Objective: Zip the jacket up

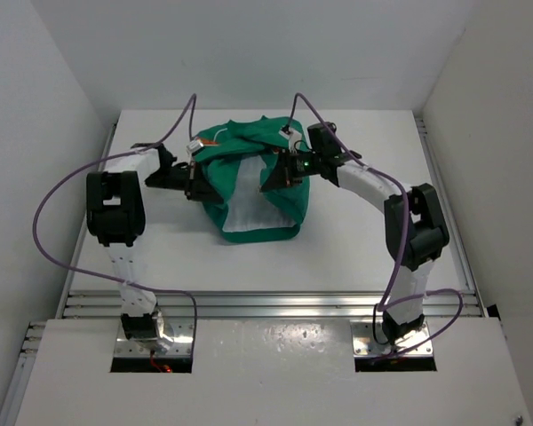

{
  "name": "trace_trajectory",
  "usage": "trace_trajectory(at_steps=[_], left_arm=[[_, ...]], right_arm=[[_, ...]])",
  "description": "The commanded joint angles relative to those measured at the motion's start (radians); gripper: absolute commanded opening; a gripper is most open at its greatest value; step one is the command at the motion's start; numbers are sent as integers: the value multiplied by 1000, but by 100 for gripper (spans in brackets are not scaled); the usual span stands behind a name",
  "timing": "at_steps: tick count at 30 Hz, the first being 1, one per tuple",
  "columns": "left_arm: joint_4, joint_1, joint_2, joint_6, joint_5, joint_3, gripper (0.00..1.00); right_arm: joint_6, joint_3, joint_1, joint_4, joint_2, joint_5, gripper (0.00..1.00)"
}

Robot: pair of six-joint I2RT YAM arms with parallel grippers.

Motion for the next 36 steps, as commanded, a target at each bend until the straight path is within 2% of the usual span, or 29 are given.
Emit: trace_trajectory(at_steps=[1,2,3,4,6,8,9,10,12,13,14,16,17,18,21,23,26,32,36], left_arm=[[271,-61,-69,-526,-120,69,0],[434,-61,-106,-678,-258,31,0],[551,-61,-208,-787,-376,-70,0],[751,-61,-250,-936,-433,-104,0],[791,-61,-292,-988,-547,-102,0],[857,-73,-336,-1102,-583,-115,0],[915,-73,-362,-1147,-593,-172,0],[1042,-73,-391,-1190,-610,-204,0],[1188,-73,-473,-1291,-610,-308,0],[1339,-73,-491,-1325,-600,-344,0],[1417,-82,-505,-1409,-591,-379,0],[1556,-82,-505,-1480,-568,-443,0],[1592,-93,-496,-1506,-549,-453,0],[1620,-93,-470,-1546,-526,-453,0],[1686,-113,-450,-1601,-502,-453,0],[1724,-134,-450,-1624,-502,-453,0],[1800,-160,-450,-1679,-502,-476,0],[1838,-206,-482,-1655,-511,-485,0],[1804,-194,-491,-1634,-531,-485,0]], right_arm=[[-7,-20,9,37,-57,-39,0],[-21,-23,11,23,-69,-42,0],[-30,-39,11,18,-77,-36,0],[-32,-45,9,12,-79,-30,0],[-32,-59,6,15,-89,-23,0],[-28,-76,8,15,-95,-20,0],[-19,-80,5,37,-103,-22,0],[-18,-97,5,43,-108,-23,0],[-4,-109,3,70,-114,-37,0],[-1,-129,3,83,-117,-43,0],[10,-137,3,119,-115,-66,0],[69,-172,0,209,-118,-98,0],[94,-183,-9,242,-117,-109,0],[196,-203,-15,318,-111,-132,0],[315,-264,-28,592,-91,-163,0],[356,-263,-26,676,-73,-193,0],[402,-231,-20,736,-51,-226,0],[416,-215,-12,822,-25,-246,0],[306,-208,-5,850,-59,-264,0]])
